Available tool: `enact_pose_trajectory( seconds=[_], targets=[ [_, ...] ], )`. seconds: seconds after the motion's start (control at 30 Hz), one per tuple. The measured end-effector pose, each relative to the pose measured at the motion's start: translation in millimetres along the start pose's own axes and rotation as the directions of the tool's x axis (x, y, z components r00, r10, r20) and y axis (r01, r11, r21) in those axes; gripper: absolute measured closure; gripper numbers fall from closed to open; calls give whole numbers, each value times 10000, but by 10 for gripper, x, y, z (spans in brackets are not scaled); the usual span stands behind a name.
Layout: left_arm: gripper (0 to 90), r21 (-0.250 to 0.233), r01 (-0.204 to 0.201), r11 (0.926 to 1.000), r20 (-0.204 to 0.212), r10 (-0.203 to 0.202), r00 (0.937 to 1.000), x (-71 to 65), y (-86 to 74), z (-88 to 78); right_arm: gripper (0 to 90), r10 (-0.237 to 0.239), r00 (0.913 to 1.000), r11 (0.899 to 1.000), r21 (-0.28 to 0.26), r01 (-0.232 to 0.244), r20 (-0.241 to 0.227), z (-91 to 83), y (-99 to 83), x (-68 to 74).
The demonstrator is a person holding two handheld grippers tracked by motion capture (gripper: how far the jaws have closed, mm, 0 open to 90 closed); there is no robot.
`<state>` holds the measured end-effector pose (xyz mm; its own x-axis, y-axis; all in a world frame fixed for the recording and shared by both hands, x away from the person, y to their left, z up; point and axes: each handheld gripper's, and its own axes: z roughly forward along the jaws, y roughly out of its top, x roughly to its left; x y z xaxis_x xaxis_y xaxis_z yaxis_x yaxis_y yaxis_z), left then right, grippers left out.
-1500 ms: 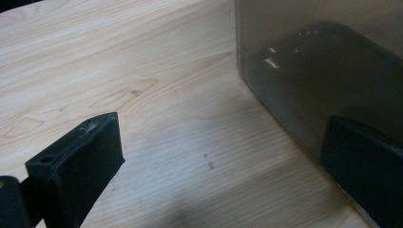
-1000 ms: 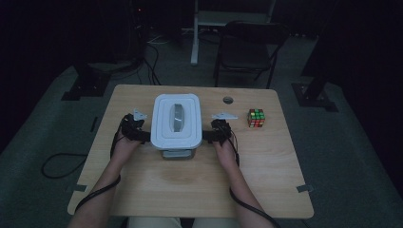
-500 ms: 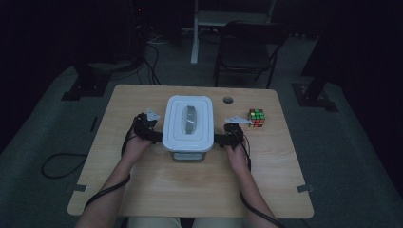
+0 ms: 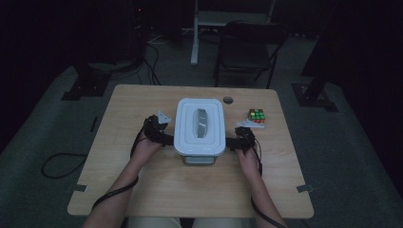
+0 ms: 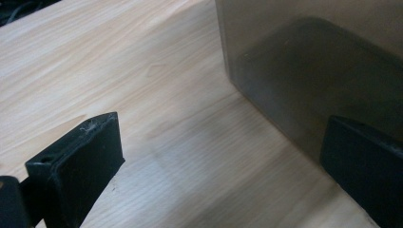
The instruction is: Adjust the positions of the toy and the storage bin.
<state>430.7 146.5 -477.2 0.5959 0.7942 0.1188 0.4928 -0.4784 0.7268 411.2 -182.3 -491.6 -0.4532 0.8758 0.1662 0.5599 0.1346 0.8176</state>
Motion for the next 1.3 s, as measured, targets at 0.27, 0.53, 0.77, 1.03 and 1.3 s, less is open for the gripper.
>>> enact_pose_trajectory(
  seconds=[0.27,0.53,0.77,1.03,1.3],
  targets=[
    [13,-120,-277,9995,236,280,9993,-149,-3,-38,195,-61,10000,9997,230,61,-8,-158,-43,-55],
    [11,-642,364,9973,751,-316,9967,-28,-8,62,137,-171,9998,9993,338,169,46,-136,-83,-220],
    [10,-158,1078,9940,531,-1068,9929,111,25,164,136,150,9995,9998,101,-154,292,8,12,-389],
    [3,-531,1023,9933,130,-1017,9947,134,95,225,136,385,9992,9976,565,-390,98,167,115,-462],
    [4,-442,949,9945,680,-917,9935,107,141,212,139,219,9995,9981,587,-206,-215,221,119,-385]
  ],
)
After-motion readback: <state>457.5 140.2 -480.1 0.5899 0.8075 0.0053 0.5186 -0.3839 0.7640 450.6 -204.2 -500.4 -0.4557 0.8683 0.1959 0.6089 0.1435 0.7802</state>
